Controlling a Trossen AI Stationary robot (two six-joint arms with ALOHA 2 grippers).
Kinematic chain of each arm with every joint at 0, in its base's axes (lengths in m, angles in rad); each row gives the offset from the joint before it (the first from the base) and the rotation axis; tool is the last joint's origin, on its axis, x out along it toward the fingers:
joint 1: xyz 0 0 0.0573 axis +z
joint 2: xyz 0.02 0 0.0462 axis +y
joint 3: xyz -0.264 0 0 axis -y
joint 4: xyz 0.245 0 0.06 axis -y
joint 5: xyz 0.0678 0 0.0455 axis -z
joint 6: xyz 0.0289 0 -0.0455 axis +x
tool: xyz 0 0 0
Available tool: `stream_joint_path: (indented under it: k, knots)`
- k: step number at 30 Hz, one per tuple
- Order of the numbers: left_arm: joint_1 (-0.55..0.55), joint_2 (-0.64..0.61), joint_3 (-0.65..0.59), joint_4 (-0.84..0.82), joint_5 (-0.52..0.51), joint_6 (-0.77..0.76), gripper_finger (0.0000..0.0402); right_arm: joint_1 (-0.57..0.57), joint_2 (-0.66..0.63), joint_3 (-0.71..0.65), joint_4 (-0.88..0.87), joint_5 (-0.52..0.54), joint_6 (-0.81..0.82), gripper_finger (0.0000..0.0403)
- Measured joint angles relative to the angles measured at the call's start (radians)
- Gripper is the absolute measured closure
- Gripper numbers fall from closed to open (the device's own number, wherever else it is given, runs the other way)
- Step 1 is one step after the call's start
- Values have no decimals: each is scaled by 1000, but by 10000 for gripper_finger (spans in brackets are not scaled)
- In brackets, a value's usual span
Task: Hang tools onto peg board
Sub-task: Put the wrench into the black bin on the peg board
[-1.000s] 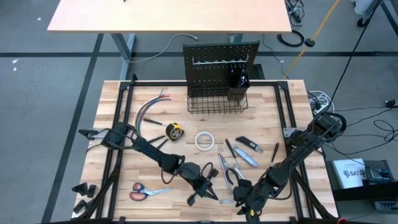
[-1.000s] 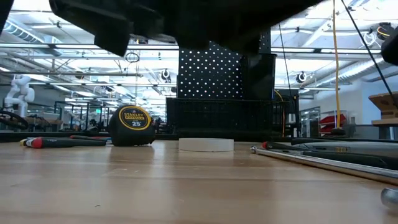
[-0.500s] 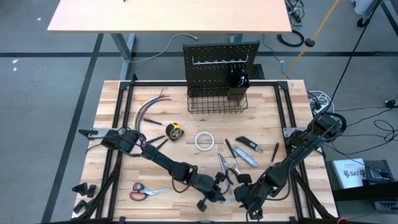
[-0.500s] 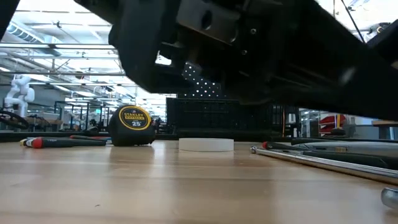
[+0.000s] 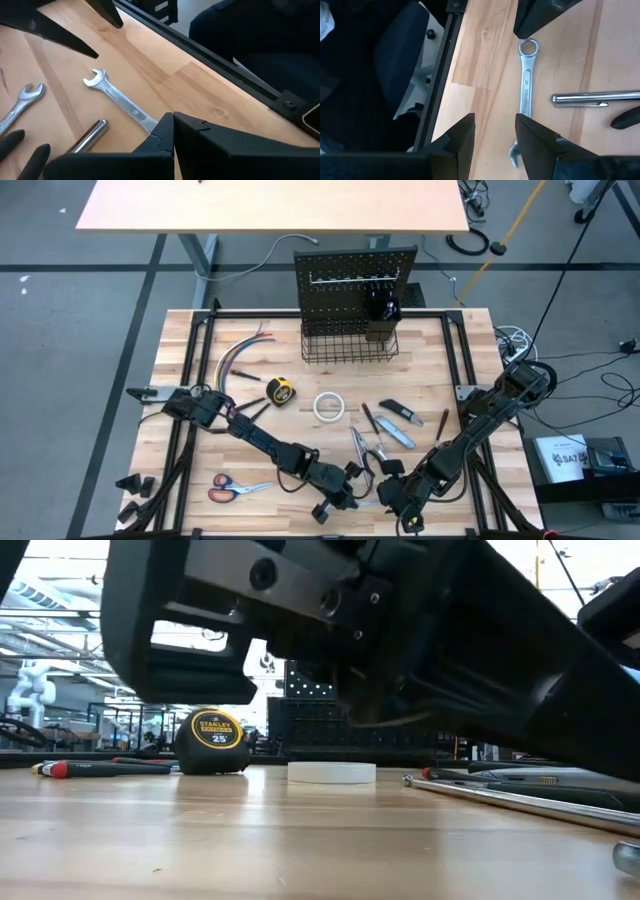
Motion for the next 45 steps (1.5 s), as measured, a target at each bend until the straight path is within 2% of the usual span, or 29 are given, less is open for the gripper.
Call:
stream_joint_path:
  k: [5,24,29,40,45]
  knots:
    - [-1,0,0,-14,-11,0,401,0,0,0,3,49,14,270]
    - [5,1,0,-28,2,1,401,0,0,0,7,52,38,271]
    - [7,37,2,-7,7,1,402,0,0,0,15,52,38,271]
    - [29,37,4,-65,13,-26,402,-1,1,0,29,52,29,271]
    - [29,38,3,-66,12,-27,402,-16,45,0,26,64,-10,270]
